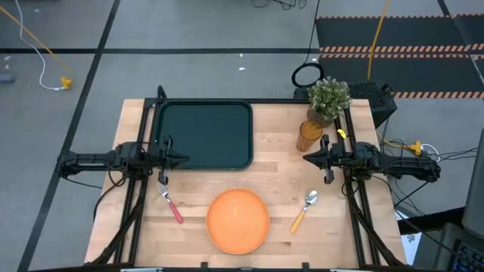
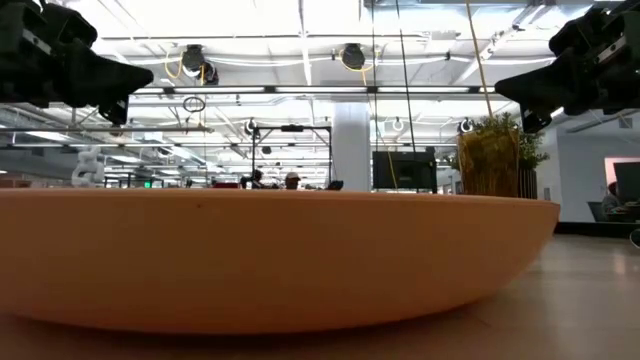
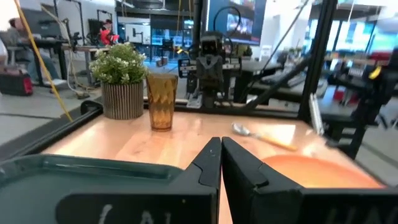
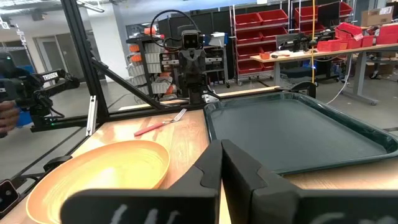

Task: Pick and place plate/cup/fork/spoon on tray
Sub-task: Put the orange cup on the black tray

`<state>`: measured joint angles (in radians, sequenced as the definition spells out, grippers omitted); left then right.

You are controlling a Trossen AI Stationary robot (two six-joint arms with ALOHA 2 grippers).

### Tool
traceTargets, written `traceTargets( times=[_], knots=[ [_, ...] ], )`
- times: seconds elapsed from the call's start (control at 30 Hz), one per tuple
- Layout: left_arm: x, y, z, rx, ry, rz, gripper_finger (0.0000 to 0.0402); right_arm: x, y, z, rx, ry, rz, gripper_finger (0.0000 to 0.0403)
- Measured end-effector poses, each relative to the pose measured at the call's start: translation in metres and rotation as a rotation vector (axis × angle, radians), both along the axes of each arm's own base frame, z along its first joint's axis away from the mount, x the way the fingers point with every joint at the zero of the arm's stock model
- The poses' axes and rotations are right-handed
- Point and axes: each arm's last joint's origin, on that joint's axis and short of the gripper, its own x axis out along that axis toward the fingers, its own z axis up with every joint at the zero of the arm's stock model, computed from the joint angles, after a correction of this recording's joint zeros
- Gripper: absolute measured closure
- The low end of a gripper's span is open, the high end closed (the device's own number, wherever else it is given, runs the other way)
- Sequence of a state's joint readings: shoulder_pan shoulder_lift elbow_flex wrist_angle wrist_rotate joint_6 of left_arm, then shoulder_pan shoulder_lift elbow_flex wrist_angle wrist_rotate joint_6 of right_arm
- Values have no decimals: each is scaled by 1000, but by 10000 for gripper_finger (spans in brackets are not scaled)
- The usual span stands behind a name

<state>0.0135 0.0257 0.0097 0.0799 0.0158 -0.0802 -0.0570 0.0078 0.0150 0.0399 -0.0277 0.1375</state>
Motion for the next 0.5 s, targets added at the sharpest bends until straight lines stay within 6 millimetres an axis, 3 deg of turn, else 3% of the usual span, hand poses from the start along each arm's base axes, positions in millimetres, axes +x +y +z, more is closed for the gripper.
traceTargets(
  times=[0.2,0.5],
  knots=[
    [-1,0,7,10,-75,1,385,0,0,0,0,0,-1,403],
    [-16,0,48,93,-528,29,385,0,0,0,-27,1,-5,403]
  ],
)
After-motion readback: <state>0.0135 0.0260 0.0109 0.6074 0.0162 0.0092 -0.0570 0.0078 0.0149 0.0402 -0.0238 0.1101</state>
